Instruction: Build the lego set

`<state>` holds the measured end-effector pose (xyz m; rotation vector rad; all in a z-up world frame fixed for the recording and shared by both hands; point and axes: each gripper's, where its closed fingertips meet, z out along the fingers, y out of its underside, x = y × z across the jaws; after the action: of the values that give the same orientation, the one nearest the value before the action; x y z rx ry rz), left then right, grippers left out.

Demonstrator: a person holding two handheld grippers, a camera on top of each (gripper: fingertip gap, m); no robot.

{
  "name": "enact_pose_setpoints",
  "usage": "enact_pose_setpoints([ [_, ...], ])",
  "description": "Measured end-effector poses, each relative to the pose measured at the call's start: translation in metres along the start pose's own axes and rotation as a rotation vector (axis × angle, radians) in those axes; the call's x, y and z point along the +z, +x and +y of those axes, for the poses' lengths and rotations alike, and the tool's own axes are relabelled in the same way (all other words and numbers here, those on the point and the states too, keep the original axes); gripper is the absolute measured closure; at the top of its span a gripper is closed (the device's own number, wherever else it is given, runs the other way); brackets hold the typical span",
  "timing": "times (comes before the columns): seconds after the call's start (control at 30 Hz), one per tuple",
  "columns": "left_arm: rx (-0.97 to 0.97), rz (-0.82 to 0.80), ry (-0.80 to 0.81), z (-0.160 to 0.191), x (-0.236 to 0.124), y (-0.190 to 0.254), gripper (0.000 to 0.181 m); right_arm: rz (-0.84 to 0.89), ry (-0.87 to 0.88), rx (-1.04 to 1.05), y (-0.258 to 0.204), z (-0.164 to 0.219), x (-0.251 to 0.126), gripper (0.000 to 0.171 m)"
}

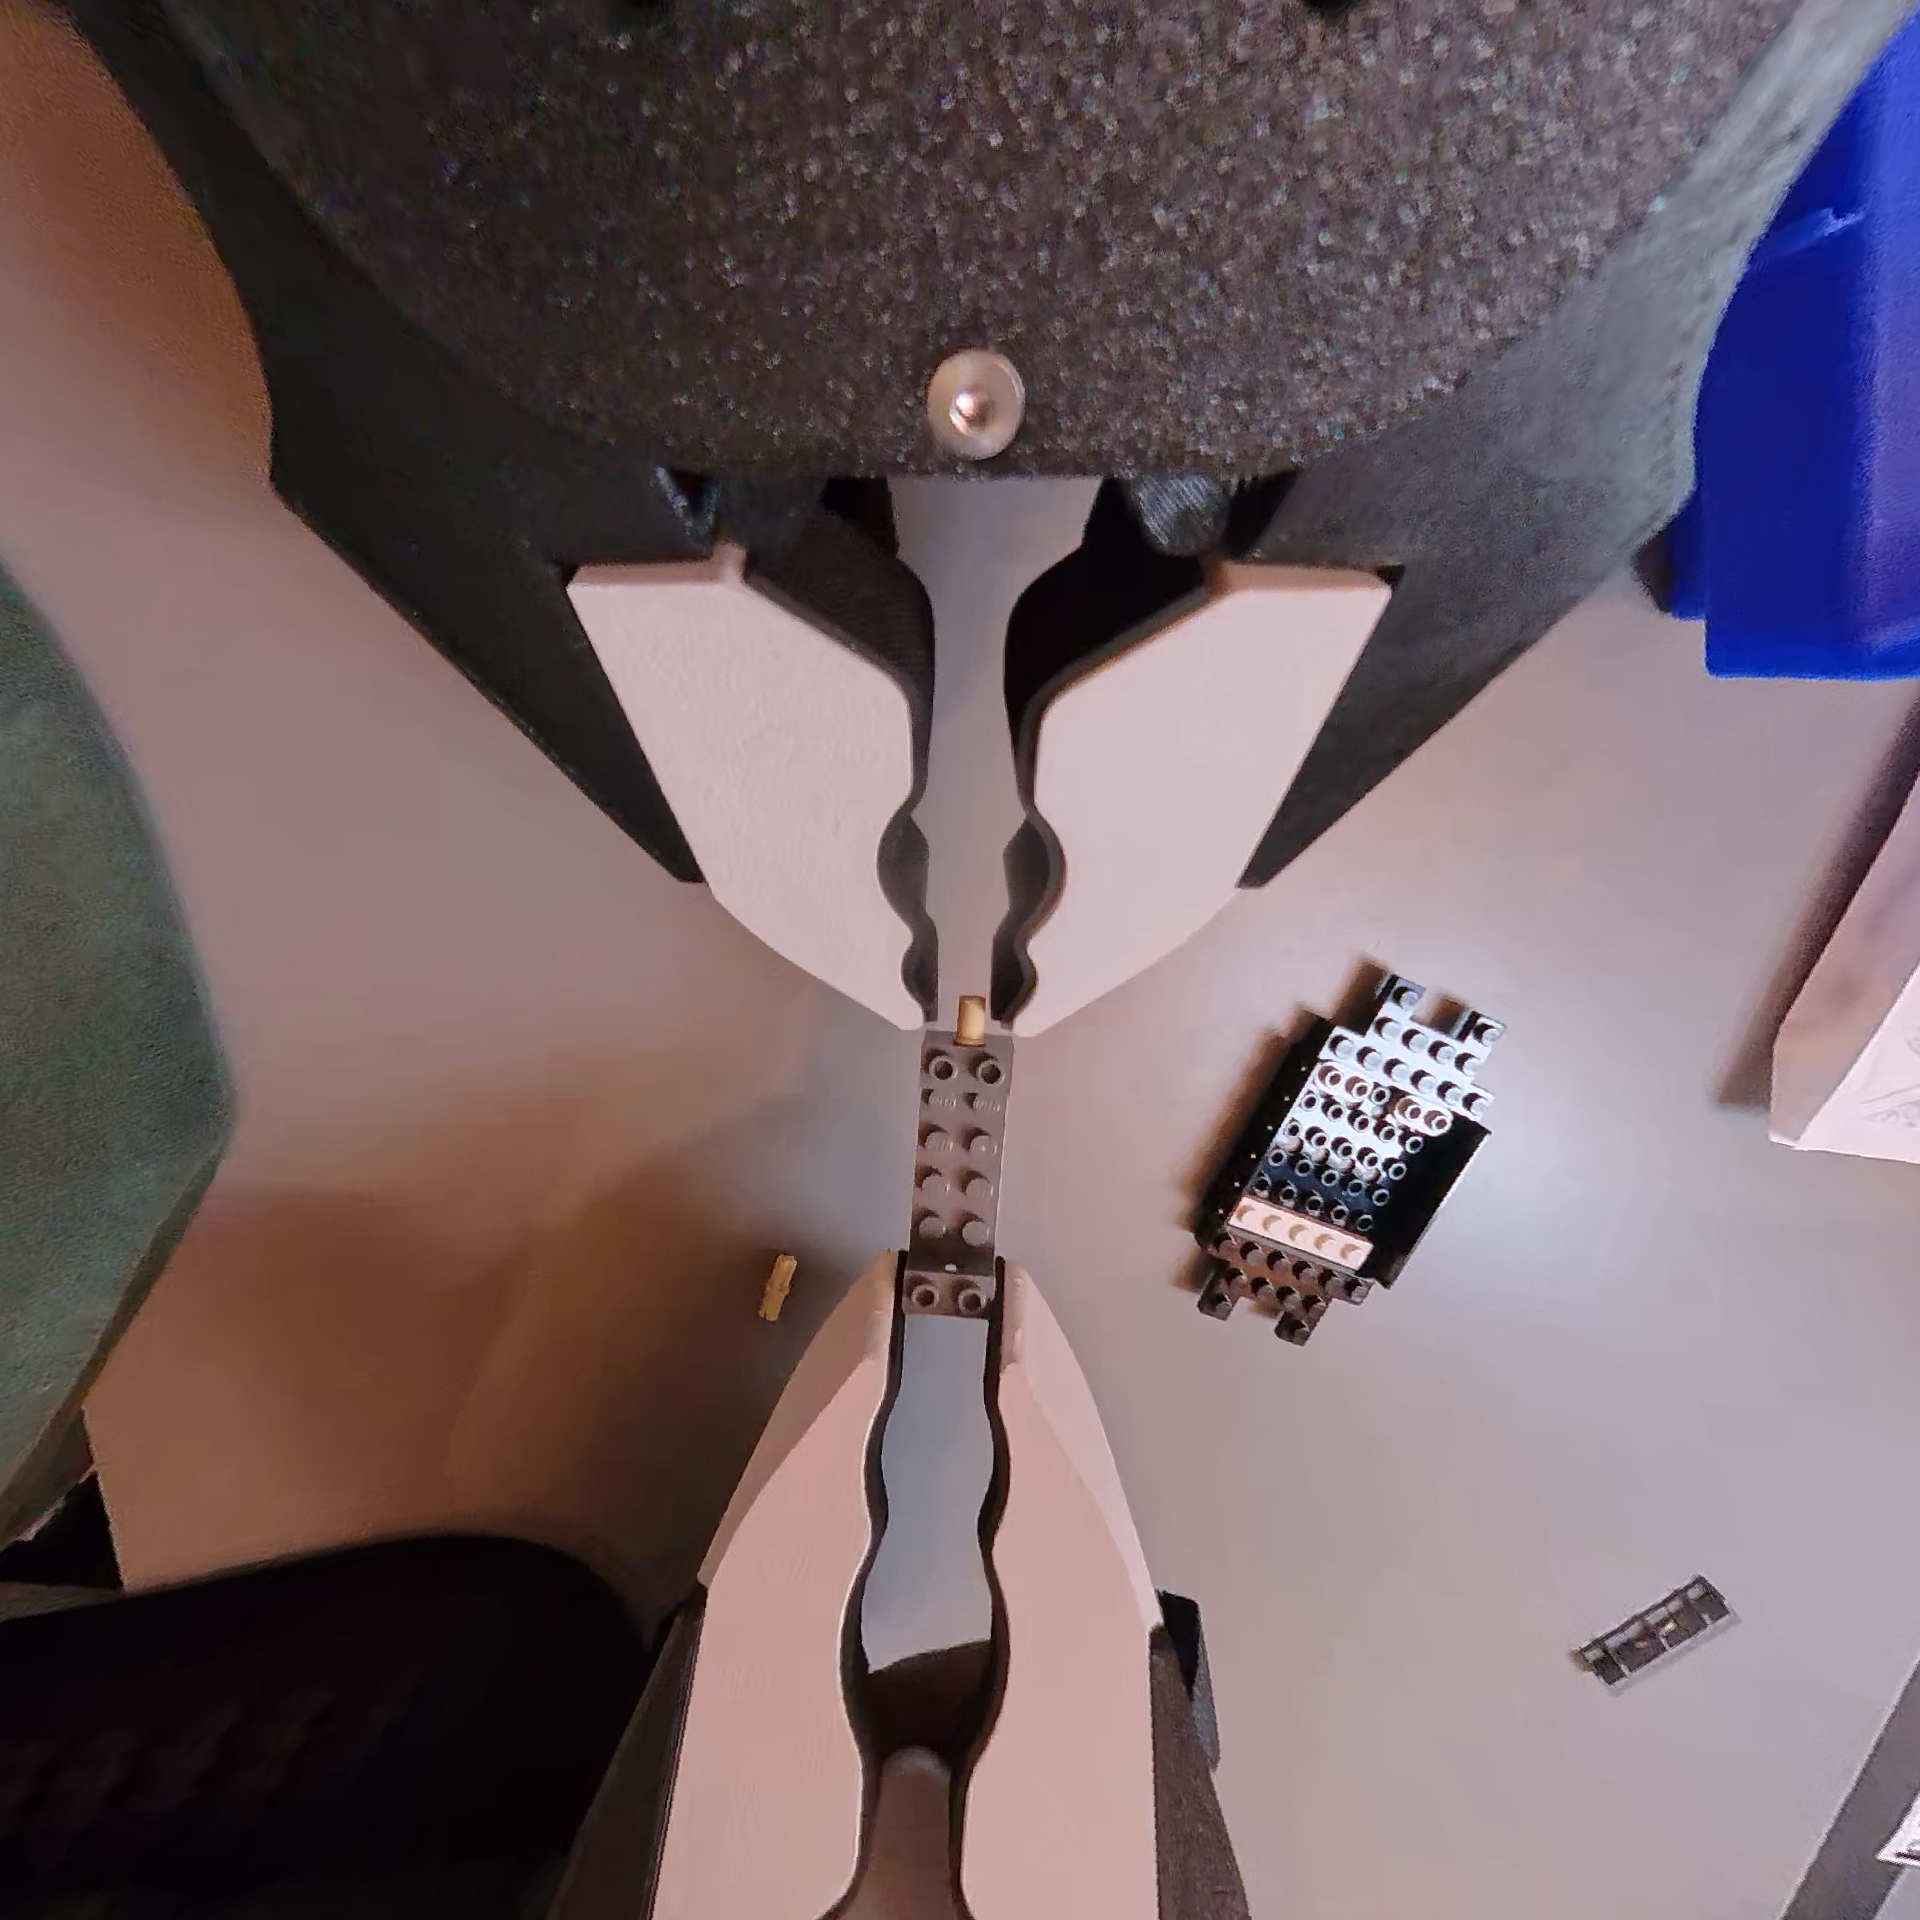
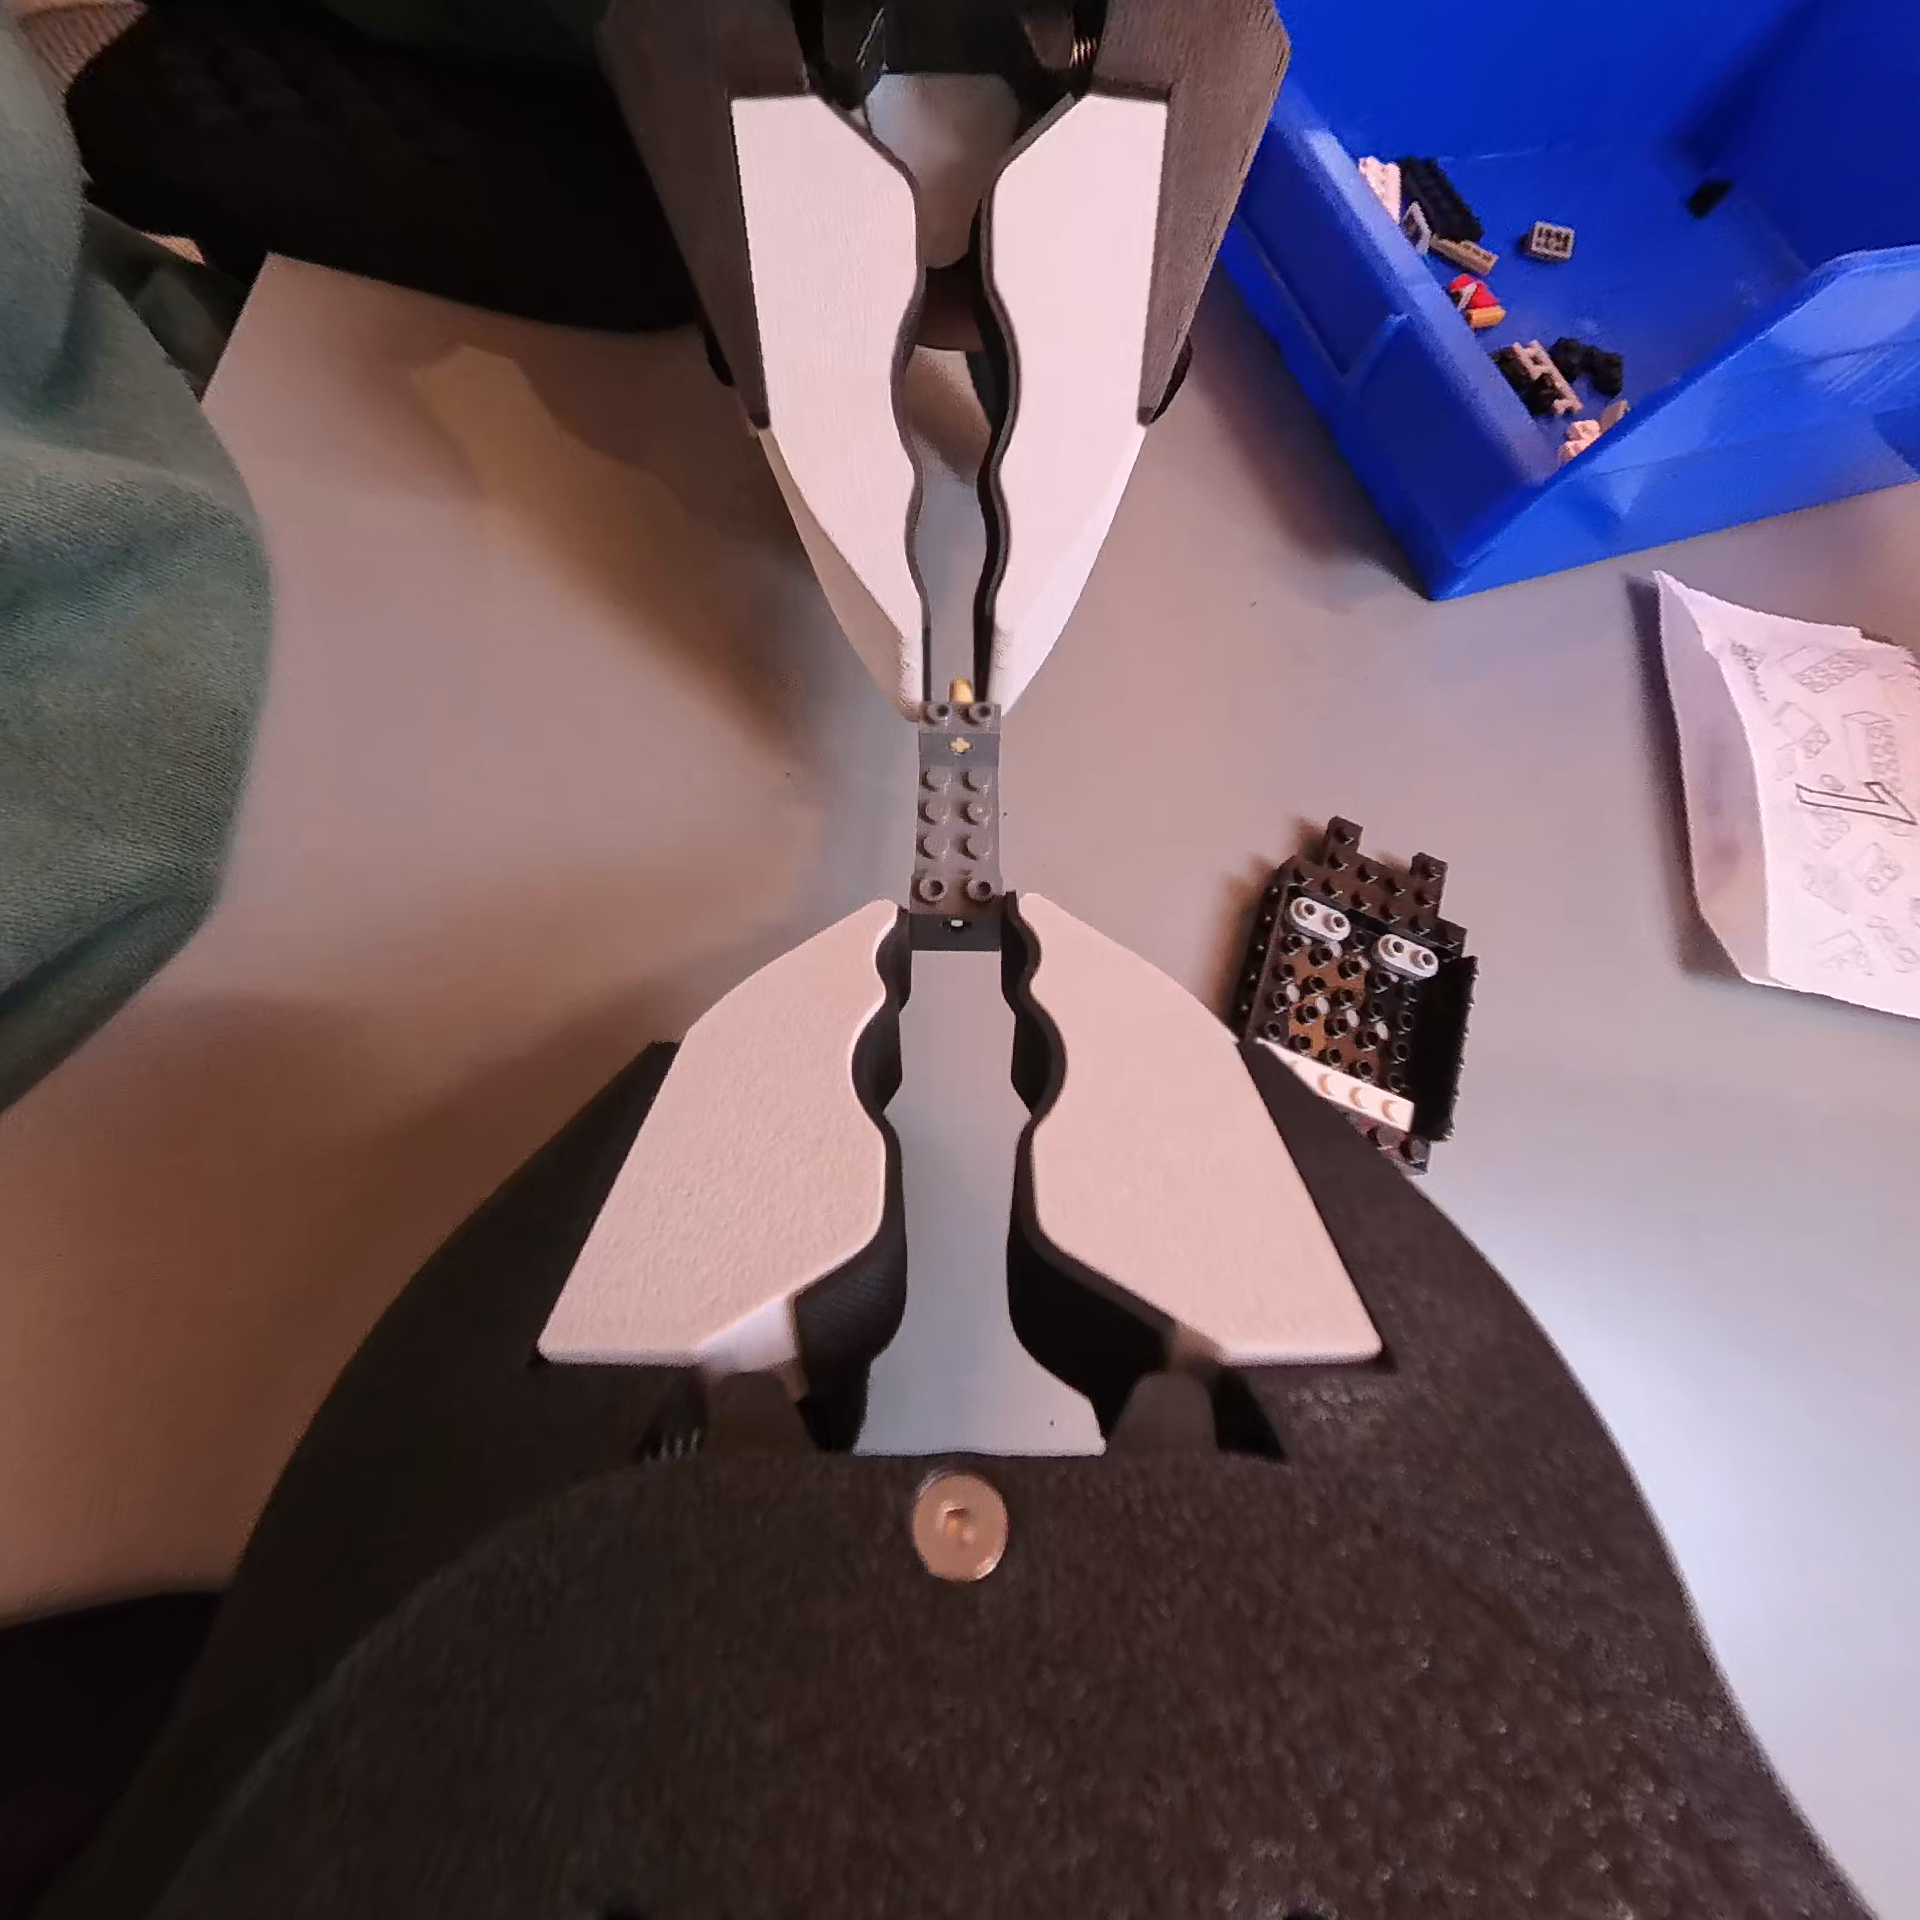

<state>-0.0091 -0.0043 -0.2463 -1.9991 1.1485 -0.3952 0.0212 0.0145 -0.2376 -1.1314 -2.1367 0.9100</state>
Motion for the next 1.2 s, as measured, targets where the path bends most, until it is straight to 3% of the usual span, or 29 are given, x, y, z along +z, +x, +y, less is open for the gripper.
enact_pose_setpoints([
  [0.37, 0.027, -0.010, -0.061, 0.007, 0.007, 0.003, 0.177, 0.018, -0.041, -0.042, -0.003, 0.002, 0.003, 0.154],
  [0.53, 0.014, -0.020, -0.030, 0.002, 0.005, 0.000, 0.176, 0.028, -0.034, -0.049, -0.005, -0.001, 0.009, 0.137],
  [0.7, 0.016, -0.005, -0.018, -0.003, 0.006, 0.005, 0.176, 0.062, -0.030, -0.103, -0.004, -0.007, 0.014, 0.154],
  [0.97, -0.061, 0.040, 0.080, -0.021, -0.002, 0.003, 0.176, 0.031, 0.009, -0.043, -0.001, -0.013, -0.001, 0.153],
  [1.03, -0.047, -0.037, -0.007, -0.003, -0.005, -0.011, 0.176, 0.107, -0.071, -0.042, 0.015, 0.004, -0.013, 0.154],
  [1.13, -0.194, -0.112, 0.067, 0.004, -0.031, -0.045, 0.176, 0.148, 0.023, 0.048, 0.033, 0.002, -0.038, 0.154],
  [1.2, -0.191, -0.250, 0.090, 0.000, -0.047, -0.072, 0.176, 0.159, 0.021, 0.023, 0.032, -0.002, -0.031, 0.154],
])
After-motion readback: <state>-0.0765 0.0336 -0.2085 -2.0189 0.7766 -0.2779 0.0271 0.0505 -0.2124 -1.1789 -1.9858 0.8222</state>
